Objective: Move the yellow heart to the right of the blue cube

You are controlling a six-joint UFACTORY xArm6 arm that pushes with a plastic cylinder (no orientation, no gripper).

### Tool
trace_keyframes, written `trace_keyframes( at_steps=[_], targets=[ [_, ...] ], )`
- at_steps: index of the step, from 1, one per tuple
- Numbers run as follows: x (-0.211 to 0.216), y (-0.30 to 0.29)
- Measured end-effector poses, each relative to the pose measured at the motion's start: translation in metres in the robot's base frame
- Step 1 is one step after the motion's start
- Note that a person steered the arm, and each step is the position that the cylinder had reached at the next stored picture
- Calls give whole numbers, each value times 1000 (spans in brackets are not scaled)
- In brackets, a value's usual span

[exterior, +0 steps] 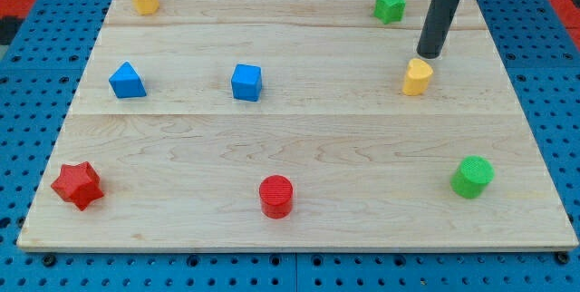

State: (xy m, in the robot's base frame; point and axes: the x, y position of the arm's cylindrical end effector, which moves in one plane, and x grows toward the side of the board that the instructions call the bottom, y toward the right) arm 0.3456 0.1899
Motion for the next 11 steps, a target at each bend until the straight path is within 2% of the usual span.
trace_keyframes(
  at_steps=[1,2,3,4,5,7,9,10,11],
  targets=[
    [28,-14],
    [49,-82],
    [52,-57],
    [63,-6],
    [97,-47],
    [94,-123],
    [109,-118],
    [95,-147],
    [77,-151]
  ],
)
